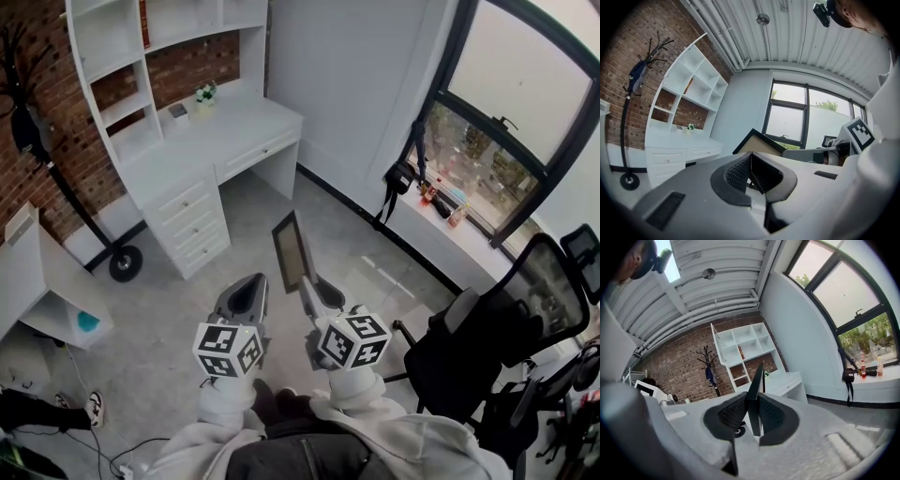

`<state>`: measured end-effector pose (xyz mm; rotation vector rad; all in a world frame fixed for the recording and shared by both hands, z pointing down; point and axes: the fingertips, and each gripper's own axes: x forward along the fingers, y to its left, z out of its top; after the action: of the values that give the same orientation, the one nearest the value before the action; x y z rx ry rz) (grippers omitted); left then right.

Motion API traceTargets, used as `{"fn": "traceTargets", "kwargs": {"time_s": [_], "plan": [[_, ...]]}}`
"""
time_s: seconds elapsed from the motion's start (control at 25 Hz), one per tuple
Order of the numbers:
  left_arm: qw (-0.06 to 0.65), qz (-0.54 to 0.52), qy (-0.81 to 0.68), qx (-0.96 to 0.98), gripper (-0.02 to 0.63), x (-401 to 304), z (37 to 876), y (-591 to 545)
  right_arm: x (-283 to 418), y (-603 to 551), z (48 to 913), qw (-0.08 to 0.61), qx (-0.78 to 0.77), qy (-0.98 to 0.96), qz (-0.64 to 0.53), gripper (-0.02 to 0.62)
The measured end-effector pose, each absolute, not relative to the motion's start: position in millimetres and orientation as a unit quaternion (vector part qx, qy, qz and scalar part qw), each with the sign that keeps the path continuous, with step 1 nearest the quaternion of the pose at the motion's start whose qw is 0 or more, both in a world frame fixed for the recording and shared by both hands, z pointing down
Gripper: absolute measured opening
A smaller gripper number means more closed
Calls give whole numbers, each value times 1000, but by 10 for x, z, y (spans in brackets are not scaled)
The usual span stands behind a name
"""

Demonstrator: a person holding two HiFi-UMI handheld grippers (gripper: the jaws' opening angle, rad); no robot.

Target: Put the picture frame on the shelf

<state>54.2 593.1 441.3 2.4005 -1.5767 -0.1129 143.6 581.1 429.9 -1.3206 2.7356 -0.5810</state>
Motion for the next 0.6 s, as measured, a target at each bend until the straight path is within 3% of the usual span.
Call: {"fn": "traceTargets", "kwargs": {"time_s": [0.6], "plan": [[137, -19, -542, 829, 5, 860, 4485, 5474, 1836, 5409, 4236, 46, -445, 879, -165, 67]]}}
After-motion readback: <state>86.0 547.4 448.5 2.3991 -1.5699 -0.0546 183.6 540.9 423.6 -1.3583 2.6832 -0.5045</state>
